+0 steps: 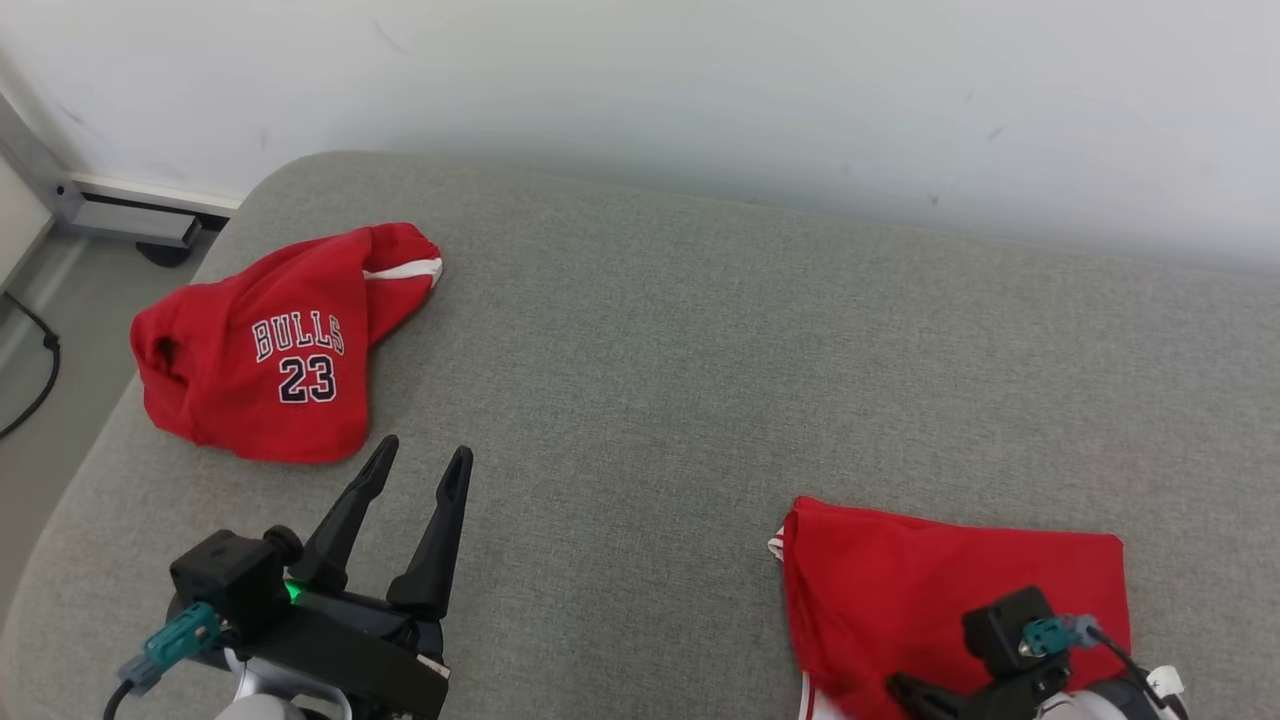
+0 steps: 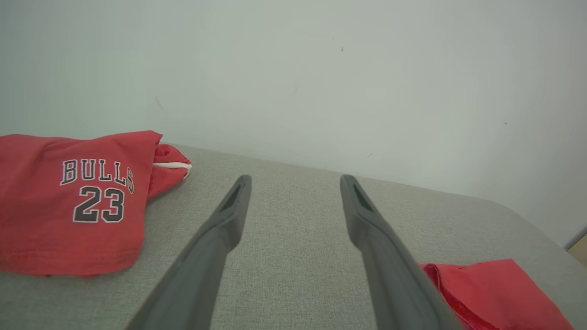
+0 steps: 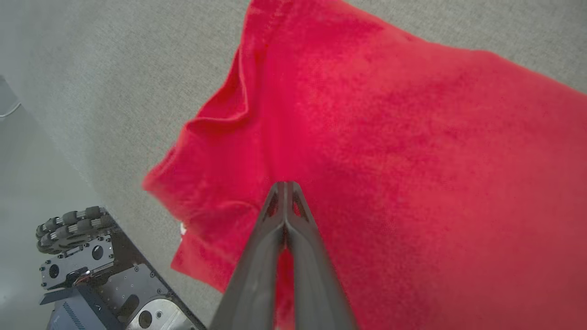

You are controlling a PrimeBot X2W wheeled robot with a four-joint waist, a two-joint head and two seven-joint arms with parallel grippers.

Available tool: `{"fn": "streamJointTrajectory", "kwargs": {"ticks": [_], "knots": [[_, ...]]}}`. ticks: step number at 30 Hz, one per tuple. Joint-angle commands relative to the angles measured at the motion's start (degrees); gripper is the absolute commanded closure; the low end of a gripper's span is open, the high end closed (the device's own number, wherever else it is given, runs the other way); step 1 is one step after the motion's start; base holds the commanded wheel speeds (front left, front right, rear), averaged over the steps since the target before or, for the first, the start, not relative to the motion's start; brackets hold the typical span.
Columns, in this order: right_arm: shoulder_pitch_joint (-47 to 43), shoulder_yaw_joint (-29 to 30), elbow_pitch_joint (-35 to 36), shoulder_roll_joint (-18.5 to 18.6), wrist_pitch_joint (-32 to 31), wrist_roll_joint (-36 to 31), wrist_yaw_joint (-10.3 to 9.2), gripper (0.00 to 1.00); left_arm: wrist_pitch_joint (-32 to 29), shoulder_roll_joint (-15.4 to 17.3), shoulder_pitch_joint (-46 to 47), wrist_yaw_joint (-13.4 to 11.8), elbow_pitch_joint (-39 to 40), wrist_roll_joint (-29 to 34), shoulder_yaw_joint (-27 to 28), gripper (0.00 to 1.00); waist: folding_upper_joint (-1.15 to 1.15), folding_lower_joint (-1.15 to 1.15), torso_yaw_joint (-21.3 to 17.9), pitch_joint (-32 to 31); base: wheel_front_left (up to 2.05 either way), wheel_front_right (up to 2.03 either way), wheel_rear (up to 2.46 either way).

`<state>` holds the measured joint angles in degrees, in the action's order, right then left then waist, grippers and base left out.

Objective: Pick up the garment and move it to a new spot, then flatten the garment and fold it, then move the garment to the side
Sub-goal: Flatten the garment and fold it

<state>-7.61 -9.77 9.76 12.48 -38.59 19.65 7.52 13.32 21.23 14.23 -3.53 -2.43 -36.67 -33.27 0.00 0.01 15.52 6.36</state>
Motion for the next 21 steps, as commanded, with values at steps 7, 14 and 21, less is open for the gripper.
{"fn": "streamJointTrajectory", "kwargs": {"ticks": [7, 14, 21], "knots": [[-2.3, -2.64, 4.23, -0.66, -3.91, -0.52, -0.06, 1.0, 0.24, 0.06, -0.12, -0.15, 0.11, -0.16, -0.1, 0.0, 0.0, -0.01, -0.6, -0.13, 0.0, 0.0, 0.0], [-1.94, -7.88, 4.05, -2.24, -5.0, -0.24, -0.06, 1.0, 0.34, 0.06, 0.61, -0.03, -0.04, -0.38, -0.14, 0.0, 0.0, -0.01, -0.45, 0.05, 0.0, 0.0, 0.0], [0.92, -10.43, 5.89, -2.03, -3.6, 0.37, -0.06, 1.0, 0.47, 0.26, 0.62, -0.32, -0.11, -0.42, 0.02, 0.0, 0.0, -0.01, -0.54, 0.08, 0.0, 0.0, 0.0]]}}
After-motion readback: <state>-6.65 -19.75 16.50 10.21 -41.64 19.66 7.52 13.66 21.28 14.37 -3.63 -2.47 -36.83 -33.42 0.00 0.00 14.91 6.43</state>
